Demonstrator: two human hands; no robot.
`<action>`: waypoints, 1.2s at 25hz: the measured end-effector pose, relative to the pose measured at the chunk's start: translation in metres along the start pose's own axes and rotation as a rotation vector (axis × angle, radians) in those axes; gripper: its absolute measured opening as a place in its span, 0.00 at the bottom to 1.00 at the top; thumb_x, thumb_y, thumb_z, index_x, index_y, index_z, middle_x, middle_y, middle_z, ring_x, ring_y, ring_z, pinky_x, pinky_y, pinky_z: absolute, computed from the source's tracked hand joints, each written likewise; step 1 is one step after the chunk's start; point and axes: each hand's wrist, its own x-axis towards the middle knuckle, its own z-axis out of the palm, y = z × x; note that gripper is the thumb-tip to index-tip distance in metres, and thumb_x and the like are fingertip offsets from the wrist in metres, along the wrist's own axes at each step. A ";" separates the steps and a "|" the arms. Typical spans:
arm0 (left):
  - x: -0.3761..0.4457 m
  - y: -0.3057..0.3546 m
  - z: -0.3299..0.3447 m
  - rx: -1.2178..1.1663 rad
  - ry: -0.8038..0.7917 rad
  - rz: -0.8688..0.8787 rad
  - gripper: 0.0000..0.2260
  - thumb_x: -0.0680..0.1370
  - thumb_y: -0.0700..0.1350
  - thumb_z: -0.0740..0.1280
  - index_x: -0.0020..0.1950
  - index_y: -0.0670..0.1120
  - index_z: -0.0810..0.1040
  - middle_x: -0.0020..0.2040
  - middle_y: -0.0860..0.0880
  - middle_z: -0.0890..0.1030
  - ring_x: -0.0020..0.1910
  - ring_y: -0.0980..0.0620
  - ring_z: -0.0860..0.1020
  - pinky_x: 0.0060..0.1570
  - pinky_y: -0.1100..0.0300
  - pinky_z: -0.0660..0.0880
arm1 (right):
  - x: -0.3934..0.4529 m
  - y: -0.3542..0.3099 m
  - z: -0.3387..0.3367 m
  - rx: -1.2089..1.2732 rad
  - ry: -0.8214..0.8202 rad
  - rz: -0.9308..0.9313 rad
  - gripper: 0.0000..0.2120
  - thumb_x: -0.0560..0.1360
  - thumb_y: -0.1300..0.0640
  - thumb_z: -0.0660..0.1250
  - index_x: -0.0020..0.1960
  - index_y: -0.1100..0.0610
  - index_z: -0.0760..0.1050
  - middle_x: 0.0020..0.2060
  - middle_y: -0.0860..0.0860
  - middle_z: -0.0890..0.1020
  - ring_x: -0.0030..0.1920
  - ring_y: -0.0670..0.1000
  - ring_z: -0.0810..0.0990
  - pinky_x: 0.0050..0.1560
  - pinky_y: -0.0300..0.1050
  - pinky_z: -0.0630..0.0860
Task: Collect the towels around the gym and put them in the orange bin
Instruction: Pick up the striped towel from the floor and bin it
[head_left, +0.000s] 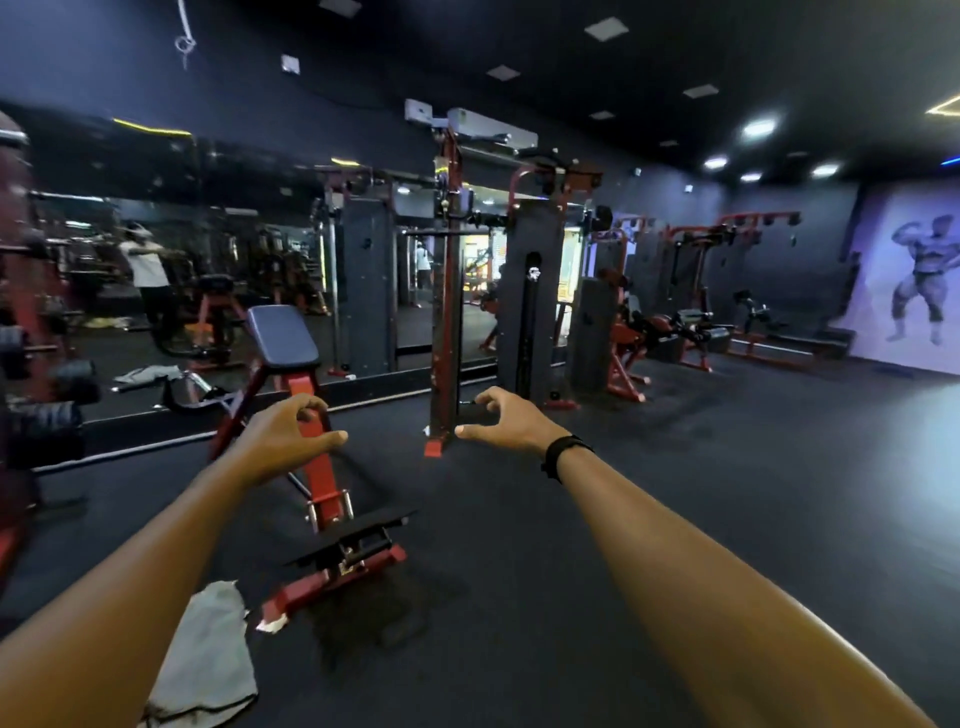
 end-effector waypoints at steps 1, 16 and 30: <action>-0.005 -0.016 -0.013 0.006 0.007 -0.027 0.23 0.70 0.50 0.76 0.61 0.44 0.76 0.54 0.45 0.78 0.53 0.47 0.77 0.57 0.53 0.73 | 0.011 -0.017 0.015 0.007 -0.020 -0.029 0.33 0.72 0.44 0.71 0.71 0.58 0.65 0.68 0.54 0.70 0.67 0.53 0.71 0.55 0.37 0.72; -0.072 -0.227 -0.170 0.138 0.272 -0.493 0.21 0.69 0.53 0.76 0.58 0.48 0.77 0.55 0.44 0.80 0.52 0.47 0.78 0.55 0.57 0.73 | 0.156 -0.220 0.259 0.059 -0.341 -0.452 0.31 0.71 0.44 0.72 0.67 0.59 0.69 0.65 0.55 0.74 0.65 0.54 0.73 0.64 0.44 0.69; -0.014 -0.379 -0.269 0.284 0.502 -0.797 0.24 0.72 0.51 0.74 0.64 0.43 0.74 0.60 0.43 0.77 0.60 0.46 0.76 0.60 0.57 0.70 | 0.356 -0.369 0.421 0.049 -0.565 -0.747 0.33 0.71 0.42 0.71 0.69 0.57 0.67 0.66 0.55 0.72 0.65 0.54 0.72 0.64 0.48 0.70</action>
